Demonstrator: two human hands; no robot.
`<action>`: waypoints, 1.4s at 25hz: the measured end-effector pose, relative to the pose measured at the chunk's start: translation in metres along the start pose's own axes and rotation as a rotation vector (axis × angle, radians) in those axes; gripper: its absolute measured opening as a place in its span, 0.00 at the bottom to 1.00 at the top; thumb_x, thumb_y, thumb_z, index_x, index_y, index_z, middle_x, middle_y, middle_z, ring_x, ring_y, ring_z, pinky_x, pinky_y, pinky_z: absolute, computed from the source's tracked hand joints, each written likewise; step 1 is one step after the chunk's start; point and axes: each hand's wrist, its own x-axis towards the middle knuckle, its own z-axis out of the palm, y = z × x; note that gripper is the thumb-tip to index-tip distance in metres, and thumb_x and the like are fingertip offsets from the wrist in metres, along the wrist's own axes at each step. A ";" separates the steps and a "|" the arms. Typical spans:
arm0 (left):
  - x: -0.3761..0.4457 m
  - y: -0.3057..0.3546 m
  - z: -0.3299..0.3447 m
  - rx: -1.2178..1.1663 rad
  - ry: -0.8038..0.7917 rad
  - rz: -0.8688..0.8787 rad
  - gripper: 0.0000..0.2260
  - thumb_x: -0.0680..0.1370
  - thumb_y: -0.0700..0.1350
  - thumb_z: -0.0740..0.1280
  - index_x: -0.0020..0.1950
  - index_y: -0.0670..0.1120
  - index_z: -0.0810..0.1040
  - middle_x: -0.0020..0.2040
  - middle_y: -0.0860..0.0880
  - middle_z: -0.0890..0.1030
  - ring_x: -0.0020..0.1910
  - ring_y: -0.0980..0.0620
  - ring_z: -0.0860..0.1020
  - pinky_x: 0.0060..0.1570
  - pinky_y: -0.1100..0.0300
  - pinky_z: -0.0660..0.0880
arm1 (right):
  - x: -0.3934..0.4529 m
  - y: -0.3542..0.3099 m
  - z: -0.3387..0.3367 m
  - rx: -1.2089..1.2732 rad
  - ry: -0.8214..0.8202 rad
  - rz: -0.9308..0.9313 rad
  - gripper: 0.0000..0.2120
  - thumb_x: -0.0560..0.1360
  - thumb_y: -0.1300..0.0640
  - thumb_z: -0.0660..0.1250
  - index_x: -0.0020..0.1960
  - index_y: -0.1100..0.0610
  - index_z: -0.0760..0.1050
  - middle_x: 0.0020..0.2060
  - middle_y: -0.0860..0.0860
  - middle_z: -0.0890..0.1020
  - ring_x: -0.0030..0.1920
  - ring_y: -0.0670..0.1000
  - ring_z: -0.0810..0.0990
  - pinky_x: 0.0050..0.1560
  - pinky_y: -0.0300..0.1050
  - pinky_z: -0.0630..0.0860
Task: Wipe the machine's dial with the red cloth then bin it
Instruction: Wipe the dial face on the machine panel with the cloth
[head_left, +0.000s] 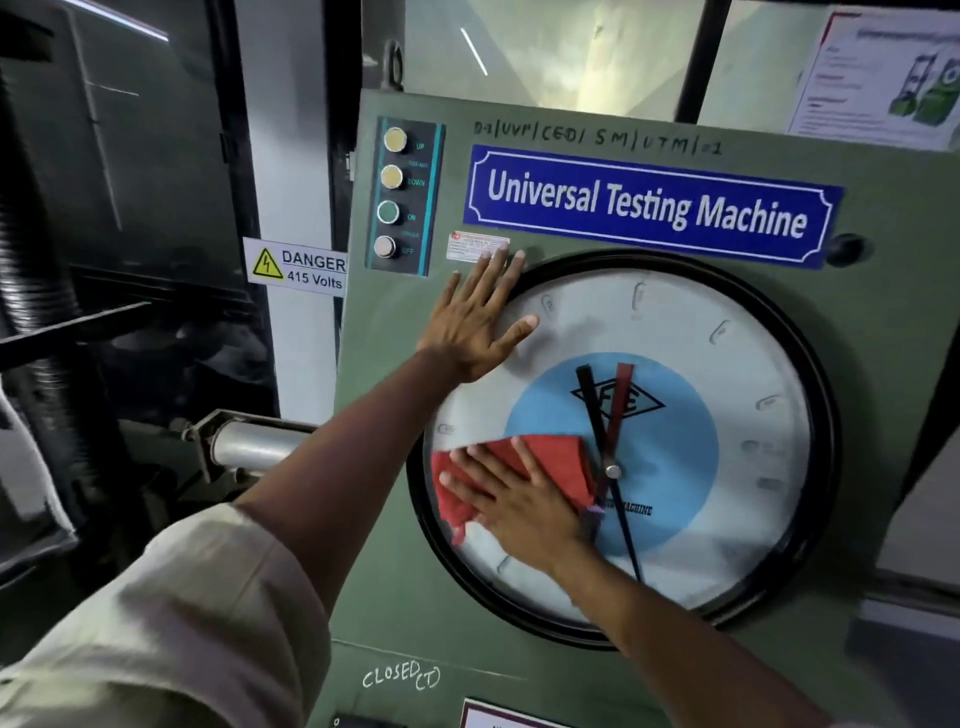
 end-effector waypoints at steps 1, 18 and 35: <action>0.000 0.000 0.001 -0.023 -0.003 0.000 0.35 0.83 0.67 0.48 0.86 0.54 0.42 0.86 0.51 0.43 0.85 0.51 0.43 0.82 0.44 0.45 | -0.015 -0.010 0.006 0.004 -0.039 -0.055 0.40 0.80 0.45 0.63 0.86 0.45 0.45 0.86 0.49 0.44 0.85 0.52 0.45 0.82 0.65 0.49; 0.015 -0.004 -0.036 -0.320 -0.204 -0.182 0.31 0.85 0.64 0.45 0.86 0.53 0.47 0.86 0.52 0.46 0.85 0.53 0.45 0.82 0.52 0.45 | 0.042 0.090 -0.085 0.193 0.269 0.599 0.27 0.79 0.51 0.62 0.77 0.43 0.68 0.75 0.46 0.74 0.74 0.52 0.73 0.72 0.61 0.67; 0.046 0.036 -0.019 -0.266 -0.197 -0.149 0.34 0.83 0.68 0.44 0.86 0.54 0.48 0.86 0.51 0.48 0.85 0.52 0.46 0.80 0.49 0.47 | 0.034 0.156 -0.193 2.501 0.786 1.642 0.33 0.78 0.34 0.65 0.72 0.58 0.76 0.57 0.61 0.84 0.52 0.63 0.84 0.49 0.59 0.81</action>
